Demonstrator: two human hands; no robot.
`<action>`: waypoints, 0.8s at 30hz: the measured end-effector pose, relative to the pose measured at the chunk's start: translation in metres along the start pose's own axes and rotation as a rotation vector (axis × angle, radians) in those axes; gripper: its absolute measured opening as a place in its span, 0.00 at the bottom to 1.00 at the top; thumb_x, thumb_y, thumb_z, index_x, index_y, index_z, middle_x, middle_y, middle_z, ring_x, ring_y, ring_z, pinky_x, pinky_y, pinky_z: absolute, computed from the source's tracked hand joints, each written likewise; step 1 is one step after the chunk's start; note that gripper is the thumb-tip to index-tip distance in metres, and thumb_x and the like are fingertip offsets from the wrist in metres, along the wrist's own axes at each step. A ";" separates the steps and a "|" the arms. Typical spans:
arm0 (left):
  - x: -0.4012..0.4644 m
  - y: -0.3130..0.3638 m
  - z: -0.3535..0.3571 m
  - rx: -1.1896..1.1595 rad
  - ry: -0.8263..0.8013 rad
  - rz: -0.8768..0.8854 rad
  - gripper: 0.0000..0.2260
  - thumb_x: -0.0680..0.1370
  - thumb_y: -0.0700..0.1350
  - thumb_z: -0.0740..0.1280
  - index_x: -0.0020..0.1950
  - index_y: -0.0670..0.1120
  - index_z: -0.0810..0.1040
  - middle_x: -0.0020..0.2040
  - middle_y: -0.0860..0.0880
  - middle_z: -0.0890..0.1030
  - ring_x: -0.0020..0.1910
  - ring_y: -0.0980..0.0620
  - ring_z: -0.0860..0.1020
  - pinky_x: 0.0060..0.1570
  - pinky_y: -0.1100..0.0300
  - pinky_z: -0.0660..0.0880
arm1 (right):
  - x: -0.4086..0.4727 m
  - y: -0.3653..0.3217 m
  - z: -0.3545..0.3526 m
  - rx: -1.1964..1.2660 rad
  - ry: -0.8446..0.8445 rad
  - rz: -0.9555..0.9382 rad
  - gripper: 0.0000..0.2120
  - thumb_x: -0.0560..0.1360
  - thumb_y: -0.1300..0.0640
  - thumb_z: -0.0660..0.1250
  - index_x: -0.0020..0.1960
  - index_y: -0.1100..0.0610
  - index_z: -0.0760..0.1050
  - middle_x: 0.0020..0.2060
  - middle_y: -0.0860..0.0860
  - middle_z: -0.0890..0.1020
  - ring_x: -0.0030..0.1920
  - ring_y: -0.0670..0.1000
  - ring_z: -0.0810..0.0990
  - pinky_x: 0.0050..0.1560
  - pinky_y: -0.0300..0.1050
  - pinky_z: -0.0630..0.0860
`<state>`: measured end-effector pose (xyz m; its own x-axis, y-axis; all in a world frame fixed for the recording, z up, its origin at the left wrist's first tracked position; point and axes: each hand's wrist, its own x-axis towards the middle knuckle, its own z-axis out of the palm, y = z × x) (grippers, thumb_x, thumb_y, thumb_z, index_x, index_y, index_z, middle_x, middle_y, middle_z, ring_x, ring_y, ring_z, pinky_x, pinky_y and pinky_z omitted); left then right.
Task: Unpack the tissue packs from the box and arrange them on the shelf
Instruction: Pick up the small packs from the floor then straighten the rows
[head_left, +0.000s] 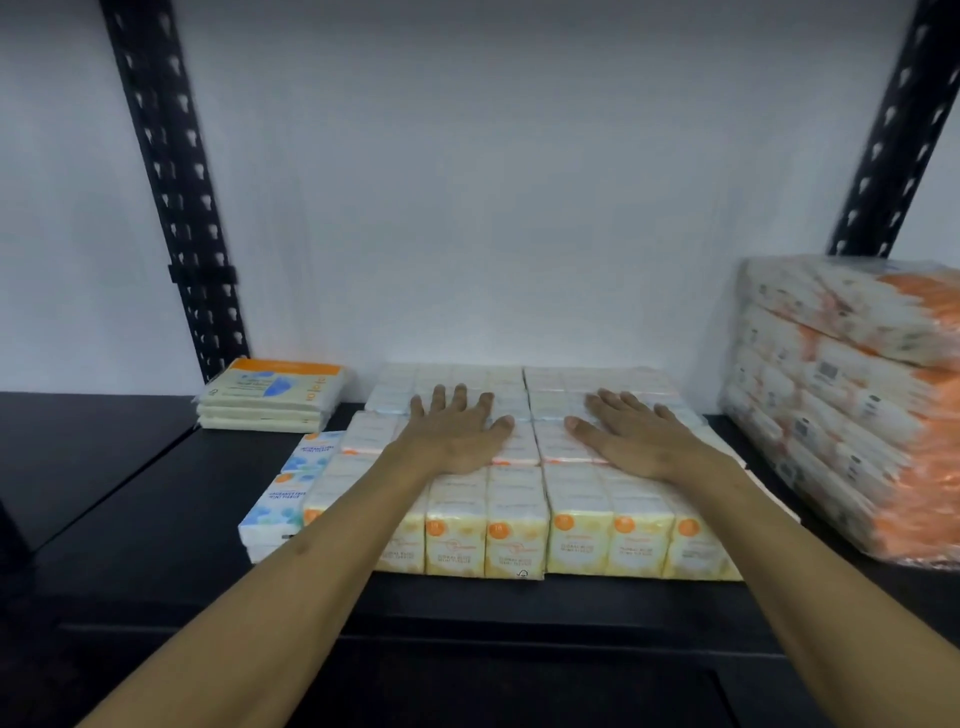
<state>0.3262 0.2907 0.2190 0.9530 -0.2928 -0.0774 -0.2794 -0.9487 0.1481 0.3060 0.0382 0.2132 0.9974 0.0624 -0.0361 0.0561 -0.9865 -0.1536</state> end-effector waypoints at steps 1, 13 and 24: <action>0.000 0.000 -0.001 0.000 -0.004 0.003 0.32 0.83 0.67 0.41 0.84 0.54 0.43 0.84 0.46 0.40 0.82 0.41 0.38 0.78 0.39 0.36 | -0.001 -0.001 -0.001 -0.006 0.000 0.000 0.39 0.78 0.28 0.41 0.83 0.47 0.45 0.82 0.45 0.46 0.82 0.49 0.44 0.80 0.58 0.43; 0.038 -0.019 -0.010 0.002 0.043 -0.064 0.36 0.80 0.72 0.43 0.83 0.56 0.48 0.84 0.46 0.46 0.82 0.40 0.43 0.78 0.37 0.39 | 0.033 -0.022 -0.002 0.008 0.021 0.013 0.39 0.78 0.27 0.42 0.83 0.46 0.45 0.82 0.47 0.47 0.82 0.49 0.43 0.79 0.60 0.41; 0.046 -0.014 -0.013 0.020 -0.021 -0.038 0.35 0.81 0.71 0.42 0.84 0.55 0.47 0.84 0.47 0.44 0.82 0.39 0.43 0.76 0.33 0.40 | 0.043 -0.021 -0.002 0.056 0.006 -0.015 0.36 0.79 0.28 0.44 0.82 0.43 0.49 0.82 0.45 0.50 0.82 0.49 0.46 0.79 0.60 0.43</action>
<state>0.3759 0.2920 0.2259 0.9603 -0.2589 -0.1035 -0.2457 -0.9613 0.1245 0.3477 0.0608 0.2170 0.9967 0.0764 -0.0274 0.0690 -0.9753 -0.2096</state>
